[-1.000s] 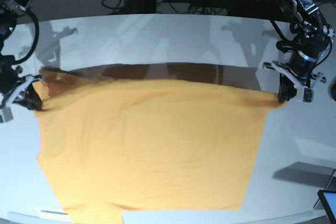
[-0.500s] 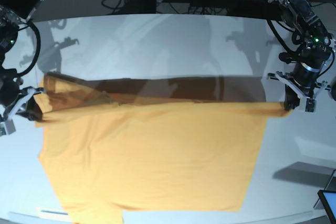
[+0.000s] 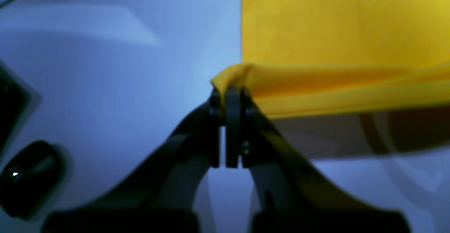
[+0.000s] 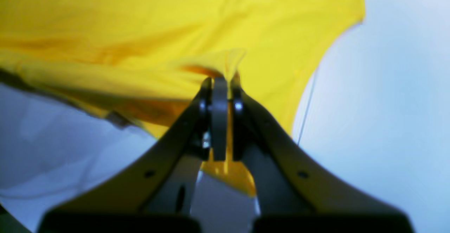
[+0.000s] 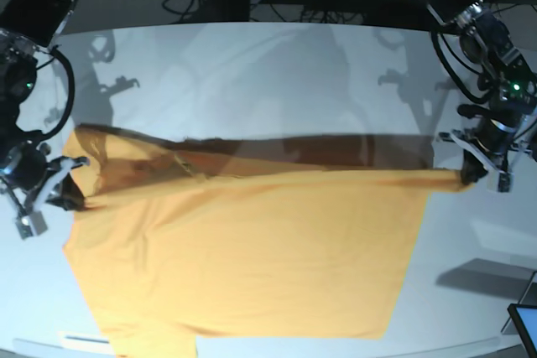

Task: Fold the T-shirt properly
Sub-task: 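Pull the held shoulder edge with both grippers toward the hem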

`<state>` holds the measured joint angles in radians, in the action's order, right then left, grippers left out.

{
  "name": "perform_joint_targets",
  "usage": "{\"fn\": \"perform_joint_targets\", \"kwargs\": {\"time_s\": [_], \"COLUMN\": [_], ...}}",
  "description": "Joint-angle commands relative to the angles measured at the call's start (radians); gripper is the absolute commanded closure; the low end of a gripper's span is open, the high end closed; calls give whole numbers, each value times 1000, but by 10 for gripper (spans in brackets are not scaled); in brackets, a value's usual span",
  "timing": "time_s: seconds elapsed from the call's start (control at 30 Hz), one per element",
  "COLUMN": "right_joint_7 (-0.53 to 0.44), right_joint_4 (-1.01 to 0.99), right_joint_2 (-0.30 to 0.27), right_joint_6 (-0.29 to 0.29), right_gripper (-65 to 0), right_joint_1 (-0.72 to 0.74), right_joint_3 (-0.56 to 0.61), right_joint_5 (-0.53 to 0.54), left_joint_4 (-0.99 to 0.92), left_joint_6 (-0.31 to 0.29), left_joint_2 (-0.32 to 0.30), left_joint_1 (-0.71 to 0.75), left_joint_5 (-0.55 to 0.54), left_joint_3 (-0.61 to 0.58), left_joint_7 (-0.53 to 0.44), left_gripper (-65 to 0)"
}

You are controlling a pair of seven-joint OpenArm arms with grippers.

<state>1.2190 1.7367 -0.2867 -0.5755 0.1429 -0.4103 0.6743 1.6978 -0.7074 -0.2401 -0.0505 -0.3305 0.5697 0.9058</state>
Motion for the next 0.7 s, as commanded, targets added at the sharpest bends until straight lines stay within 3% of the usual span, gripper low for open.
{"fn": "perform_joint_targets", "kwargs": {"time_s": [0.0,0.53,0.67], "right_joint_7": [-38,-81,-86], "right_joint_4": [12,-137,-160], "right_joint_2": [-16,-16,-18], "right_joint_6": [-1,-1,-1], "right_gripper": [-3,-1,-1], "right_joint_1": [30,157,162], "right_joint_3": [11,60,60], "right_joint_5": [3,-32,-74], "left_joint_4": [0,-130,-203], "left_joint_6": [9,9,9], "left_joint_2": [-17,-72,-83], "left_joint_1": [-22,-171,-225], "left_joint_5": [-2,1,101], "left_joint_3": [5,-4,-58], "left_joint_7": [-18,-17,-24], "left_gripper": [0,0,0]}}
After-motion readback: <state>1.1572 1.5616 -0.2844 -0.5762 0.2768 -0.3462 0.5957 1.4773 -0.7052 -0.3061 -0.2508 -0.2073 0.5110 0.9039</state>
